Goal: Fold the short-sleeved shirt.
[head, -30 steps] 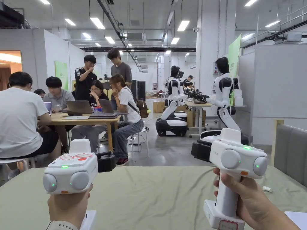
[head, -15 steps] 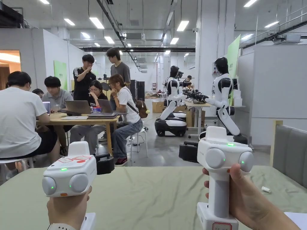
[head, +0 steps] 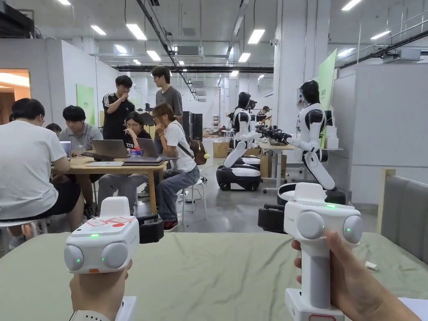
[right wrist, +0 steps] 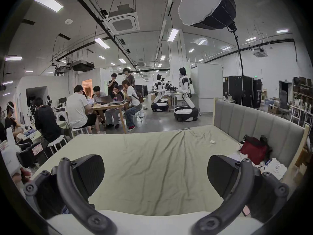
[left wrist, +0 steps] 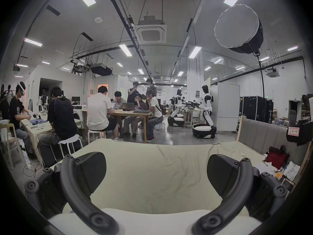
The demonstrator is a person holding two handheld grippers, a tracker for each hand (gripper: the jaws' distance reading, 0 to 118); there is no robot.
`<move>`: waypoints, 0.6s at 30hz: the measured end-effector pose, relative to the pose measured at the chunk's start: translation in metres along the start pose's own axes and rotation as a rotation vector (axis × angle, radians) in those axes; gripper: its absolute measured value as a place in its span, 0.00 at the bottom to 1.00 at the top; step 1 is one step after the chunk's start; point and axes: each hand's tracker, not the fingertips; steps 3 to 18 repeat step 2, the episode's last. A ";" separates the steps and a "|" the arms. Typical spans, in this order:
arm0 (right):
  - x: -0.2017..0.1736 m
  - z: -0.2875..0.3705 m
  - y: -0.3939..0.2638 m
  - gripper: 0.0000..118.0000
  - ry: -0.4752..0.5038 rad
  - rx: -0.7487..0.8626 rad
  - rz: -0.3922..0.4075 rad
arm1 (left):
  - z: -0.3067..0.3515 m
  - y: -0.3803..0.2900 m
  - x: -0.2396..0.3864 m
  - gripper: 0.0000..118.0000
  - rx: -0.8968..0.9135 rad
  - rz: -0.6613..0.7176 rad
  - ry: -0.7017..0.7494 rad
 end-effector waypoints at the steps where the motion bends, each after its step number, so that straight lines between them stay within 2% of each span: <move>1: -0.001 0.003 0.000 1.00 -0.015 0.002 0.002 | 0.000 0.000 0.001 1.00 -0.002 -0.001 -0.002; 2: -0.003 0.004 -0.001 1.00 -0.048 0.013 0.019 | -0.001 -0.001 0.001 1.00 -0.006 -0.004 -0.003; 18: -0.003 0.004 -0.001 1.00 -0.048 0.013 0.019 | -0.001 -0.001 0.001 1.00 -0.006 -0.004 -0.003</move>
